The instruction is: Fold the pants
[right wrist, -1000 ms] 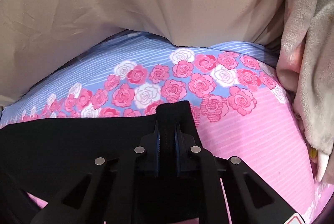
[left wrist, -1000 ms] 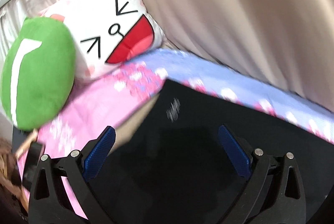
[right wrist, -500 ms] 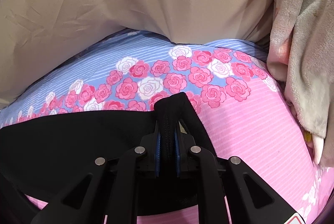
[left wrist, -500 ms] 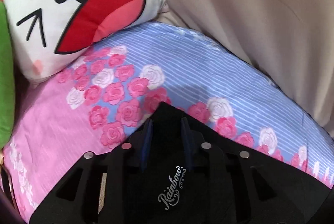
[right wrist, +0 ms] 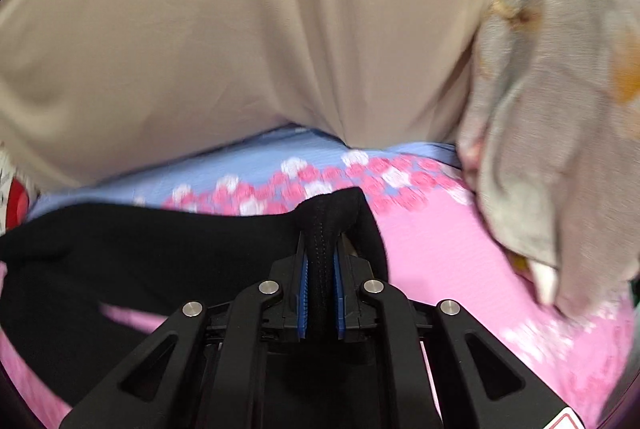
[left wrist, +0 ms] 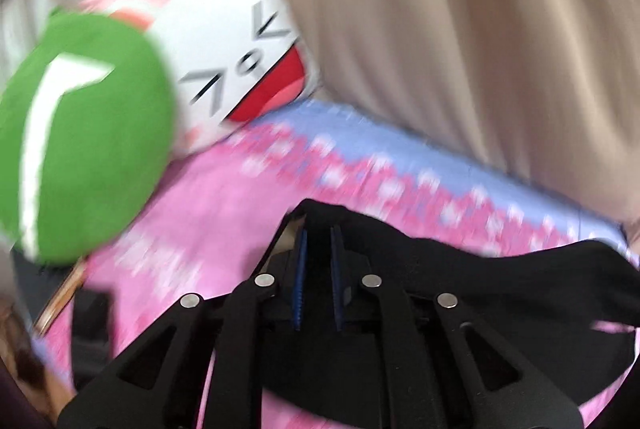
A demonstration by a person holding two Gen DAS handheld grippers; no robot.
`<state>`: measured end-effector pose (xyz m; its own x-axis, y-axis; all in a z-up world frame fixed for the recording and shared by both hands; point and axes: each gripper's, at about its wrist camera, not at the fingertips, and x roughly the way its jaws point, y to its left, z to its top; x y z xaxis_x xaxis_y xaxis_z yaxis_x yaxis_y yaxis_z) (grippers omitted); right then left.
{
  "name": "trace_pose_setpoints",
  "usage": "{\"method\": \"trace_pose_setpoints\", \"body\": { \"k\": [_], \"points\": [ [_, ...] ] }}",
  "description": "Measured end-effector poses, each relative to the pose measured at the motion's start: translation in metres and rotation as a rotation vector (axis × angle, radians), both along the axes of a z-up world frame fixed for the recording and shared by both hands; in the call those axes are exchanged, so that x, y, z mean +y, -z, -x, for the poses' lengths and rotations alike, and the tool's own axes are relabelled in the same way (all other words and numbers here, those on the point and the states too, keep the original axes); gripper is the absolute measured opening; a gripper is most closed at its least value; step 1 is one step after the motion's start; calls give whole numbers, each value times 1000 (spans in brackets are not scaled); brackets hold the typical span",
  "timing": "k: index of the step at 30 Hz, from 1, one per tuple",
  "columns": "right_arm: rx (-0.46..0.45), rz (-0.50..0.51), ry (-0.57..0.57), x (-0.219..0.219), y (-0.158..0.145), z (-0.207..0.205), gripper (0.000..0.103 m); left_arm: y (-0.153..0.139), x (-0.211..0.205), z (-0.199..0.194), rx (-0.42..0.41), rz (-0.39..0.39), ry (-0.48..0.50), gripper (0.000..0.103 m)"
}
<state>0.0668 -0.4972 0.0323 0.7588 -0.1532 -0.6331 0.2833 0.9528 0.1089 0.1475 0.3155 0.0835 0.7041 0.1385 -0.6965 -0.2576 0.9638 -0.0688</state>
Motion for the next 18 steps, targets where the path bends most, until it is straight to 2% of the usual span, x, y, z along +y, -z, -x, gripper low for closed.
{"method": "trace_pose_setpoints", "body": {
  "k": [2,4,5,6,8,9,10,11,12,15,18],
  "points": [
    [36,11,4,0,13,21,9,23,0,20,74,-38,-24,11],
    [117,-5,18,-4,39,35,12,50,-3,30,142,-136,-74,11],
    [149,0,35,-5,51,40,18,63,-1,33,164,-163,-88,12],
    [168,-4,47,-6,60,45,26,70,1,37,176,-142,-96,15],
    [181,-12,90,-6,67,57,34,74,0,44,180,-31,-77,25],
    [169,-21,102,-5,65,62,34,73,-4,47,170,46,-53,47],
    [144,-29,109,-1,60,71,35,72,-7,46,160,85,-46,72],
    [124,-25,125,3,54,79,42,69,-12,46,140,125,-43,80],
    [112,-15,138,8,50,86,46,69,-16,44,125,145,-41,85],
    [70,-19,146,17,38,106,48,76,-22,28,125,244,-60,85],
    [50,-73,149,23,32,120,53,95,-18,5,166,369,-95,85]
  ]
}}
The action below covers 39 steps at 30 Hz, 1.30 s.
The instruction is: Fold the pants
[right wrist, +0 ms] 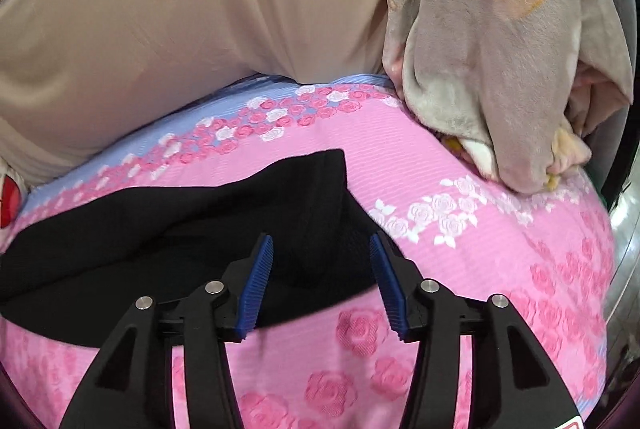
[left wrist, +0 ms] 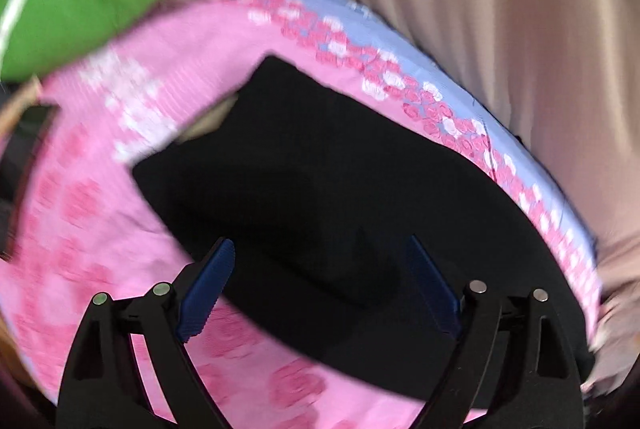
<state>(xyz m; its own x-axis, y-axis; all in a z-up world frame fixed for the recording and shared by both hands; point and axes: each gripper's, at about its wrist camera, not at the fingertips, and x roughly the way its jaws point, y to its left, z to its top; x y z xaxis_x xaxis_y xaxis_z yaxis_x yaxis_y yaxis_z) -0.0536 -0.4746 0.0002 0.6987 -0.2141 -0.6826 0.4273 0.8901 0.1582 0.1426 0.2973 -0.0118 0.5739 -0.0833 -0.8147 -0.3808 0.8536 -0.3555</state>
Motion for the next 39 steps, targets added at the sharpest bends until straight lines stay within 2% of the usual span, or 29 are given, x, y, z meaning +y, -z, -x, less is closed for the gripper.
{"method": "trace_pose_setpoints", "body": {
  "k": [3,5,8,10,12,15,16,17,18,19,21,22,24,25,26,27,29,30,31,32,33,35,37,38,39],
  "points": [
    [-11,-63,-5,2,1,13,57,22,1,-9,51,42,-19,84],
    [-16,-117,-14,3,5,18,59,21,-1,-10,33,9,-29,81],
    [-19,-180,-40,6,11,12,60,19,-2,-10,39,-10,-30,60],
    [-14,-174,-47,8,12,-1,67,19,3,-11,53,-21,-43,30],
    [-21,-151,-42,3,11,-15,78,19,12,-10,68,-8,-56,14],
    [-2,-86,-16,-11,9,-53,83,14,25,-9,71,44,-47,9],
    [30,-48,12,-18,14,-69,82,11,26,-9,69,37,-41,8],
    [56,-43,16,-24,18,-82,60,4,25,-9,65,21,-36,8],
    [73,-50,2,-29,21,-93,5,-10,24,-6,48,-3,-24,8],
    [86,-81,-10,-34,20,-102,9,-20,24,-3,30,-14,-15,8],
    [-8,-84,-33,-32,-1,-96,8,-48,27,9,-11,-47,6,8],
    [-77,-33,-67,-22,-22,-83,8,-57,30,14,-18,-64,14,8],
    [-125,19,-104,-12,-37,-66,8,-63,36,21,1,-107,19,8],
    [-122,53,-111,-9,-37,-54,9,-57,37,20,31,-145,23,8],
    [-95,82,-108,-9,-31,-49,14,-46,36,19,71,-186,28,9],
    [-47,109,-106,-10,-19,-45,31,-29,35,16,126,-227,43,9],
    [110,145,-80,-16,17,-37,36,5,33,15,206,-261,43,12],
    [176,146,-46,-21,31,-27,38,11,32,19,201,-263,35,14],
    [182,132,-31,-22,34,-17,38,11,29,23,180,-279,22,17],
    [165,107,-13,-25,33,-3,43,8,27,29,166,-302,11,19],
    [136,73,4,-26,28,9,52,0,23,37,152,-328,-11,24],
    [64,-40,20,-28,17,28,60,-14,18,51,120,-353,-51,34],
    [30,-142,-8,-30,10,29,70,-26,12,60,86,-373,-80,52],
    [29,-166,-20,-30,10,24,79,-32,8,65,69,-378,-92,54],
    [23,-192,-31,-32,10,20,84,-38,3,70,48,-380,-95,55]
  ]
}}
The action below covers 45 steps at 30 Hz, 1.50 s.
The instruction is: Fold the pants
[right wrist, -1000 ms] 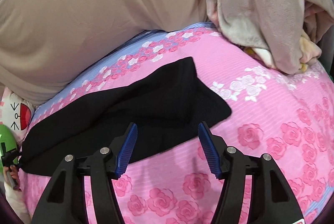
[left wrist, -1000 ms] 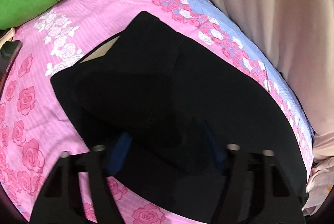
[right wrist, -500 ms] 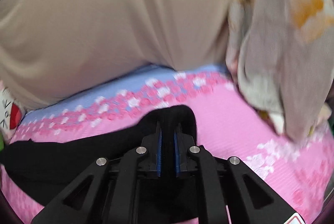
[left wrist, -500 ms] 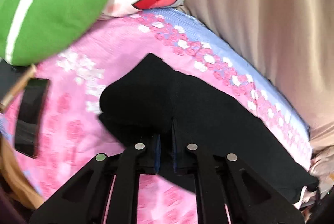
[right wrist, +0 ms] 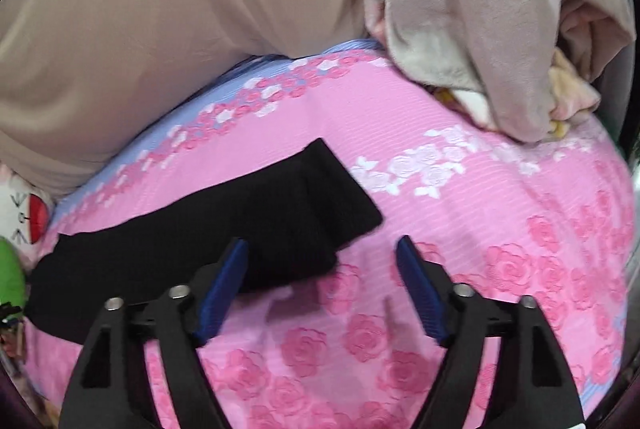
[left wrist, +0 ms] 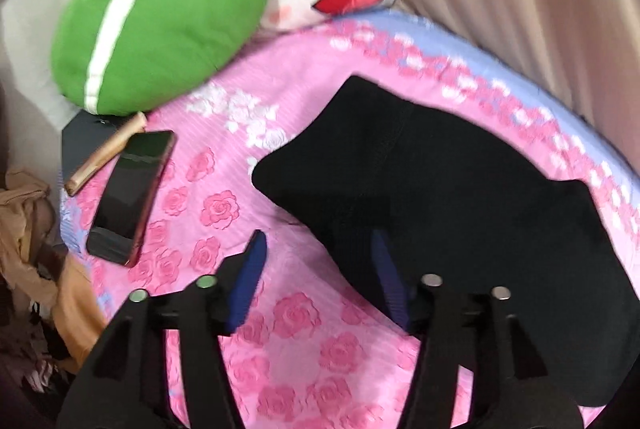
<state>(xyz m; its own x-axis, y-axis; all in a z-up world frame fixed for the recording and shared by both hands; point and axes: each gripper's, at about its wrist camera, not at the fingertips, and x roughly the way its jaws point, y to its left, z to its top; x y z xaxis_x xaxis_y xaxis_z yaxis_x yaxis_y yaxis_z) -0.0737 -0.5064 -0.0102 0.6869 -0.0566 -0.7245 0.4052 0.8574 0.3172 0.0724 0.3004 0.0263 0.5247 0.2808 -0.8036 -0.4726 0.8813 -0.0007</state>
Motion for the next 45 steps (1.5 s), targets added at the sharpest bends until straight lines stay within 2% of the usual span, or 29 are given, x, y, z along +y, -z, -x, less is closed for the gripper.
{"method": "trace_pose_setpoints", "body": {
  "k": [2,3,5,7,9,10,11,12,14,15,18,20,21,22,24,26,27,28,30,31,33,38,42,45],
  "points": [
    [-23,-94,-14,-5,3,-4,84,-8,-13,9,-20,18,35,59],
    [-55,-172,-19,-10,6,-1,84,-12,-18,11,-23,34,49,61],
    [-109,-262,-20,-17,10,3,86,-15,-33,14,-24,46,97,62],
    [-32,-258,11,-23,24,-6,86,-12,-53,12,-13,17,160,66],
    [106,-222,23,-22,44,-22,88,-7,-75,12,-9,5,202,67],
    [104,-153,8,-13,41,-26,83,-4,-83,10,-4,11,216,67],
    [114,-132,-34,-3,39,-30,49,-1,-91,9,2,25,230,67],
    [129,-134,-71,6,38,-34,10,2,-98,7,6,46,246,67],
    [176,10,-74,26,25,-40,6,7,-111,4,15,63,266,67],
    [151,92,-88,37,7,-45,6,8,-114,3,16,59,273,67],
    [47,226,-107,49,-49,-55,5,8,-123,-3,8,32,270,67],
    [1,357,-101,52,-82,-65,5,5,-123,-5,-13,7,255,68],
    [-11,423,-102,51,-85,-71,5,5,-123,-5,-18,2,247,70],
    [-3,447,-103,43,-79,-74,5,5,-121,-6,-24,-2,236,72],
    [105,413,-86,15,-36,-91,5,9,-118,-5,-27,-21,208,72],
    [271,343,-25,-13,26,-99,4,16,-115,-4,-9,-44,190,72],
    [307,322,10,-21,46,-94,6,18,-111,-3,-4,-47,185,72],
    [244,309,31,-21,42,-85,9,19,-108,-2,2,-50,181,72],
    [207,238,63,-25,34,-73,17,21,-94,0,12,-57,156,73],
    [159,200,61,-25,26,-67,22,20,-87,0,11,-52,144,77],
    [107,134,39,-21,10,-64,49,18,-68,-1,1,-27,109,83],
    [1,77,-50,13,-27,-84,52,10,-38,-17,-24,67,62,83],
    [-34,50,-164,65,-29,-101,56,0,-54,-48,-37,122,146,85],
    [-33,21,-303,123,-20,-123,56,9,-83,-85,21,114,219,87]
  ]
}}
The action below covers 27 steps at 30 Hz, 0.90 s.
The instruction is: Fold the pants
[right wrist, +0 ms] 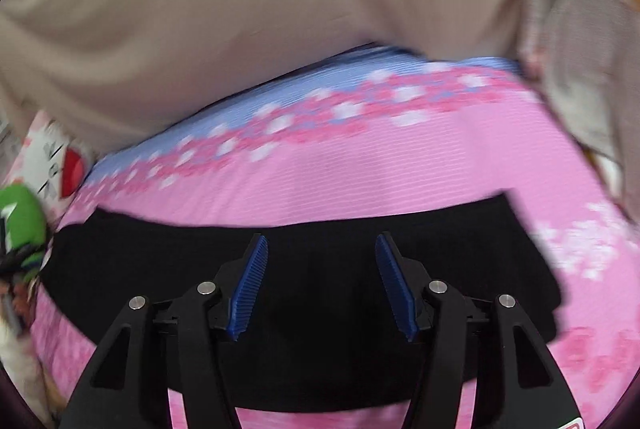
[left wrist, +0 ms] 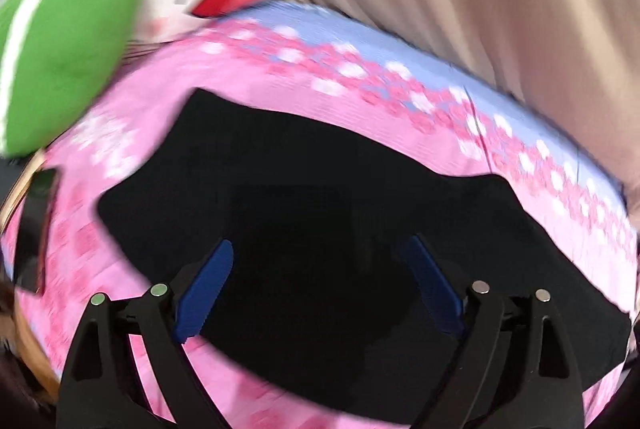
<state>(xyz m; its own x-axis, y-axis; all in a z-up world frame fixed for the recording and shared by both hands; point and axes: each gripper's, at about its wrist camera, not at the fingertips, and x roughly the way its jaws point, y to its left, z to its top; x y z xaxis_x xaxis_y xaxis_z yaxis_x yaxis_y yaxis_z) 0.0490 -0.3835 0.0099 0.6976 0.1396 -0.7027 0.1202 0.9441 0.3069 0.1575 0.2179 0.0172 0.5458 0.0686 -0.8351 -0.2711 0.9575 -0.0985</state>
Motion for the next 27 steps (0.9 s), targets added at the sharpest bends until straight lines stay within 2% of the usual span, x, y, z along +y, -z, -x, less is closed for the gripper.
{"method": "trace_pose_setpoints", "body": {
  "k": [2,5,8,11,14,15,16,17,19,21,22,25,26,27],
  "points": [
    [11,-51,-140,54,4,-22,56,4,-8,-9,-4,-1,10,87],
    [13,-40,-362,150,4,-59,56,5,-4,-4,-38,2,8,87],
    [26,-30,-563,247,9,-105,62,6,2,7,-48,-37,19,87],
    [56,51,-691,337,25,-151,62,3,12,26,-71,-91,33,87],
    [96,100,-750,399,43,-188,62,0,29,46,-102,-142,24,91],
    [103,131,-751,408,51,-198,44,0,38,52,-107,-161,12,91],
    [121,159,-778,425,57,-207,21,1,47,56,-107,-177,-5,91],
    [127,176,-792,433,58,-214,12,2,53,59,-108,-182,-18,91],
    [53,251,-777,429,40,-217,9,4,72,66,-109,-184,-47,91],
    [-25,284,-739,427,21,-226,0,7,88,67,-106,-189,-78,91],
    [-43,358,-687,428,23,-239,0,11,94,65,-96,-193,-93,91],
    [103,443,-625,424,56,-268,0,20,104,60,-71,-174,-125,91],
    [93,452,-602,419,53,-264,2,21,106,61,-66,-163,-135,91],
    [52,440,-588,412,45,-253,9,23,110,63,-60,-138,-146,91]
  ]
}}
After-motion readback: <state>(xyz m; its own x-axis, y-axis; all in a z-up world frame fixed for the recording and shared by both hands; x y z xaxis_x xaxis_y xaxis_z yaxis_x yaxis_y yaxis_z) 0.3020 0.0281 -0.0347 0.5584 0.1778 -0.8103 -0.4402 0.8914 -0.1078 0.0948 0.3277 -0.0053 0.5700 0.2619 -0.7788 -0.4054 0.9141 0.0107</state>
